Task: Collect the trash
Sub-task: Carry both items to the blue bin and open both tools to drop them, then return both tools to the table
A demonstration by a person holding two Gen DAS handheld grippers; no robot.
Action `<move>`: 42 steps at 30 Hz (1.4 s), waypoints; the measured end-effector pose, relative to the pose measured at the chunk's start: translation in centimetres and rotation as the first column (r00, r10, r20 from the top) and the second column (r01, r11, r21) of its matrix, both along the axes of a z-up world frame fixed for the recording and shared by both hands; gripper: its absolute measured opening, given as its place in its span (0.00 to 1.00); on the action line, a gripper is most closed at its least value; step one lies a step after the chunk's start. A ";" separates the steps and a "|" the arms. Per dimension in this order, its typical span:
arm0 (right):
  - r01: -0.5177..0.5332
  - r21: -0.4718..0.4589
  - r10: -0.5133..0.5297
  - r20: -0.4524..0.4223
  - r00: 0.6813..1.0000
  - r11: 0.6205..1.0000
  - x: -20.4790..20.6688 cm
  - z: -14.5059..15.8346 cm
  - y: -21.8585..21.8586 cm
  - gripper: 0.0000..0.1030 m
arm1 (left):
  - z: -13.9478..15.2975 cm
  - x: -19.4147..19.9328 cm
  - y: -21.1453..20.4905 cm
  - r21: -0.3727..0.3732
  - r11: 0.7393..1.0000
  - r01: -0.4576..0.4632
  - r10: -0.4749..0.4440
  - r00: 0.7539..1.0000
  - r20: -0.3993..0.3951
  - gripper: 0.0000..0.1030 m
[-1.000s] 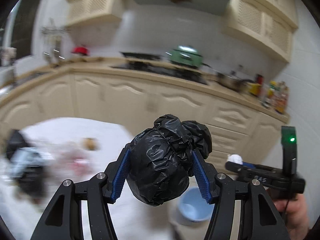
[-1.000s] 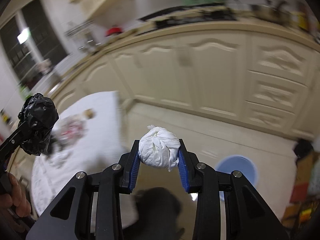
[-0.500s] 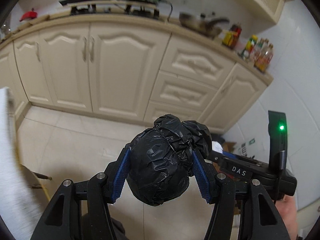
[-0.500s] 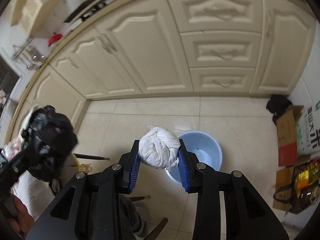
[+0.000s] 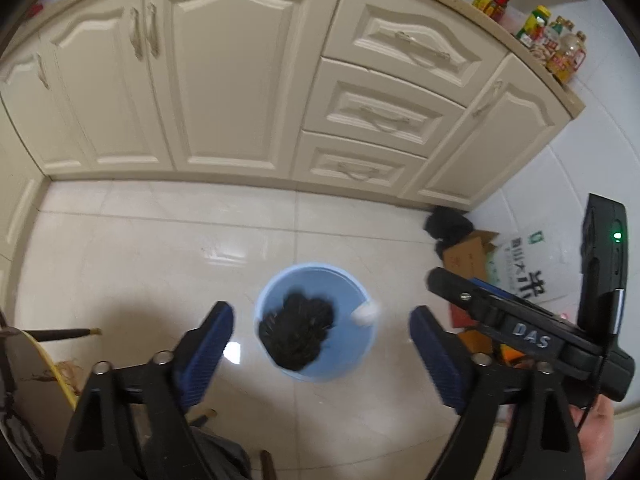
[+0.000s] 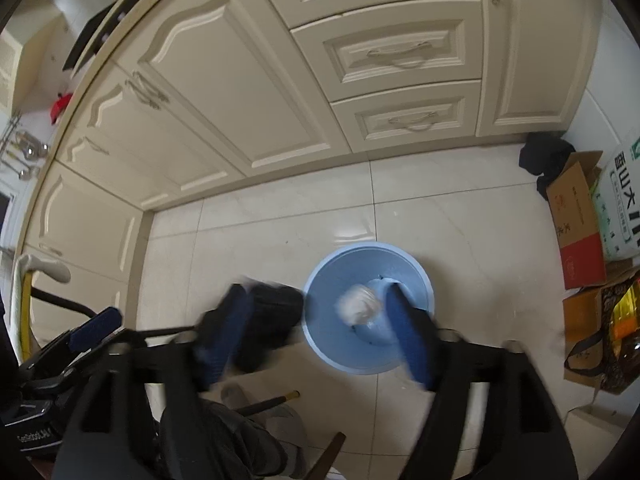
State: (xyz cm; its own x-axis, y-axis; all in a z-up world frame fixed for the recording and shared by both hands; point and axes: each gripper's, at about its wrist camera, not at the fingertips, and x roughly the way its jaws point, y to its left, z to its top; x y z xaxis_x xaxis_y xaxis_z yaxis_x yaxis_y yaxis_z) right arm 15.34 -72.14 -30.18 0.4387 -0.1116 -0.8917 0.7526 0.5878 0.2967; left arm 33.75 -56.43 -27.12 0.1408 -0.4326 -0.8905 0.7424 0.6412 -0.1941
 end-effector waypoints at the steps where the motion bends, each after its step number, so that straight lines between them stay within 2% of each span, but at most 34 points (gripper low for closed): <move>1: 0.004 -0.006 -0.004 -0.002 1.000 1.000 0.0 0.2 0.1 0.77 | 0.2 0.3 0.0 -0.003 1.000 -0.004 0.004 1.000 0.012 0.86; 5: 0.018 -0.022 -0.017 0.030 0.999 1.000 -0.1 1.4 0.5 0.94 | 2.2 1.2 0.5 -0.021 0.999 -0.031 0.032 0.997 0.077 0.92; 7: 0.016 -0.034 -0.015 0.047 0.999 0.999 -0.1 2.4 1.0 0.95 | 3.6 1.5 0.9 -0.048 0.998 -0.042 0.047 0.994 0.102 0.92; 11: 0.007 -0.065 -0.001 0.086 0.996 0.998 0.1 5.0 2.9 0.97 | 6.8 0.8 4.3 -0.100 0.993 -0.064 0.079 0.984 0.158 0.93; 14: -0.013 -0.090 0.025 0.128 0.991 0.996 0.5 7.4 5.0 0.98 | 10.1 -0.1 8.1 -0.154 0.985 -0.080 0.113 0.970 0.217 0.96; 18: -0.052 -0.126 0.077 0.198 0.977 0.991 1.3 10.9 8.1 1.00 | 14.3 -1.3 12.9 -0.231 0.967 -0.104 0.175 0.934 0.310 0.99; 21: -0.090 -0.167 0.133 0.270 0.953 0.982 2.3 13.9 11.0 1.00 | 16.8 -1.8 16.5 -0.284 0.951 -0.125 0.227 0.904 0.362 0.99; 25: -0.141 -0.245 0.224 0.353 0.908 0.959 3.7 18.3 15.6 1.00 | 20.0 -2.8 21.9 -0.359 0.916 -0.178 0.330 0.844 0.423 0.99; 28: -0.179 -0.292 0.284 0.373 0.883 0.940 4.8 20.6 18.9 1.00 | 20.9 -4.4 26.6 -0.404 0.891 -0.207 0.389 0.807 0.444 0.99; 34: -0.266 -0.360 0.406 0.402 0.821 0.894 7.0 24.5 25.6 1.00 | 21.7 -8.6 34.8 -0.460 0.843 -0.281 0.505 0.710 0.491 0.99; 35: -0.279 -0.369 0.423 0.403 0.811 0.887 7.2 24.9 26.5 1.00 | 21.5 -12.2 36.8 -0.464 0.836 -0.291 0.518 0.694 0.499 0.99; 37: -0.302 -0.385 0.453 0.403 0.795 0.872 7.8 25.8 28.5 1.00 | 20.7 -13.9 38.0 -0.476 0.821 -0.316 0.550 0.662 0.509 0.99; 38: -0.318 -0.392 0.472 0.405 0.783 0.863 8.2 26.2 29.7 1.00 | 20.5 -17.6 38.5 -0.480 0.816 -0.322 0.559 0.652 0.512 0.99; 41: -0.346 -0.412 0.509 0.402 0.761 0.843 8.8 27.1 32.0 1.00 | 20.9 -23.0 42.4 -0.486 0.796 -0.362 0.595 0.618 0.514 0.99; 42: -0.360 -0.418 0.525 0.401 0.750 0.834 9.2 27.5 33.1 1.00 | 20.7 -23.4 43.1 -0.490 0.787 -0.374 0.607 0.609 0.510 0.99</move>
